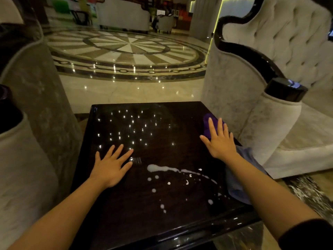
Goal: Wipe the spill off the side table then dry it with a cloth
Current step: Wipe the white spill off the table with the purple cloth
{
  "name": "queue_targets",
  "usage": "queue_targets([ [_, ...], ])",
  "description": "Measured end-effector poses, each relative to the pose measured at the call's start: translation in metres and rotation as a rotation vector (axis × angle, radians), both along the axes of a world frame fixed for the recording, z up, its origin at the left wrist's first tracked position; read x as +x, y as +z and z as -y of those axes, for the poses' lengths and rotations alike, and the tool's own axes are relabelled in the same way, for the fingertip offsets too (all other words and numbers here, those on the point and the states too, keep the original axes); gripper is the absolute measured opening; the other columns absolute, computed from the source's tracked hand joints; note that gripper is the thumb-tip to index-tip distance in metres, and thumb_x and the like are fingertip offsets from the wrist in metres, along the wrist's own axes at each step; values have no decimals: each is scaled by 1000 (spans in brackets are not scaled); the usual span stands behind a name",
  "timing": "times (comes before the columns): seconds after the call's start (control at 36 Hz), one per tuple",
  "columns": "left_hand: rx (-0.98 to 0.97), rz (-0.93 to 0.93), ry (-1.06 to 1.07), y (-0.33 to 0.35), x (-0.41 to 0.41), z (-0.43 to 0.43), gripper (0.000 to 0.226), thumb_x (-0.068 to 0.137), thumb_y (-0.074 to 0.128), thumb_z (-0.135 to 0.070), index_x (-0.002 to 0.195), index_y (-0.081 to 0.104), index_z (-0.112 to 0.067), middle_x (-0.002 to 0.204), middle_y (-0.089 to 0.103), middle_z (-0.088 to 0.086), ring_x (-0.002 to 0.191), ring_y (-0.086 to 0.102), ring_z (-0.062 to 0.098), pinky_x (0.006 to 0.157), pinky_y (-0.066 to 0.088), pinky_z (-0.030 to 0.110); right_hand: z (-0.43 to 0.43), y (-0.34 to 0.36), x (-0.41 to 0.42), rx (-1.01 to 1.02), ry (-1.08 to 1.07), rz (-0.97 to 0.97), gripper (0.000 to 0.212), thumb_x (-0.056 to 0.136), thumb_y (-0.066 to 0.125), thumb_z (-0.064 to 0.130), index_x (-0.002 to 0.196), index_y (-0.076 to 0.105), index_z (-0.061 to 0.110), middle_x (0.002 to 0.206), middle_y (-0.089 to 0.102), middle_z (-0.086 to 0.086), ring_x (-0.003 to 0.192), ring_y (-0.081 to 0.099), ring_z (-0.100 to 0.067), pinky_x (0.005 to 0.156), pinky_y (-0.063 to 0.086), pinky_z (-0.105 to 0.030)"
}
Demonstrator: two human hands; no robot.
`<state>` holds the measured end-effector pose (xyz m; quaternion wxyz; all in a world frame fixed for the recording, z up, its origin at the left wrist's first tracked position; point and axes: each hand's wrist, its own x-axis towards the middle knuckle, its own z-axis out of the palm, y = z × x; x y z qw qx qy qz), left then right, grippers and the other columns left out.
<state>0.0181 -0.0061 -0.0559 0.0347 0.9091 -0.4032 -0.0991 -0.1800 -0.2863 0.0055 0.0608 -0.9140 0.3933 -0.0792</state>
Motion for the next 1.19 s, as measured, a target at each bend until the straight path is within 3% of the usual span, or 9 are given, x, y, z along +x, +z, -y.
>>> queue_targets([
  [0.36,8,-17,2,4,0,-2,54,92,17,-57,138,-7,-44,156,-8,-6,142,-14,17,112,-9,54,82,-17,39,268,-139,11,63,90,25,55,141,-5,33,153,-13,-19,140,-4,-41,114,5,-54],
  [0.47,16,-16,1,7,-2,-2,54,92,18,-56,139,-6,-45,156,-8,-6,143,-14,17,112,-9,54,97,-25,50,363,-225,42,62,92,25,51,142,-3,26,151,-5,-30,139,-1,-44,114,6,-51],
  [0.58,27,-11,5,7,-2,-2,53,92,17,-56,138,-8,-45,156,-8,-6,143,-14,17,113,-9,54,102,-32,58,376,-238,5,60,94,26,44,143,1,20,151,3,-29,139,5,-44,113,8,-52],
  [0.78,29,-12,3,8,-3,-3,53,93,17,-55,140,-3,-45,157,-8,-5,143,-13,18,112,-9,54,89,-32,62,381,-85,-17,53,96,27,31,143,7,16,154,6,-20,140,5,-39,117,8,-49],
  [0.92,45,-13,-1,9,-4,-4,52,93,16,-54,141,-4,-44,156,-9,-5,143,-14,18,112,-9,54,68,-27,66,443,53,14,48,96,33,21,141,17,18,154,10,-15,142,5,-27,114,8,-36],
  [1.08,52,-14,11,9,-7,-4,53,94,13,-53,142,-5,-42,156,-10,-3,143,-14,19,113,-9,54,27,-20,71,529,200,61,47,88,47,4,132,41,18,147,33,-13,132,33,-29,101,26,-26],
  [1.19,39,-23,30,8,-9,-5,53,94,14,-53,143,-3,-41,156,-10,-3,143,-13,19,113,-9,53,-3,-18,74,512,262,56,42,83,49,6,120,53,24,135,49,-14,115,49,-31,91,38,-32],
])
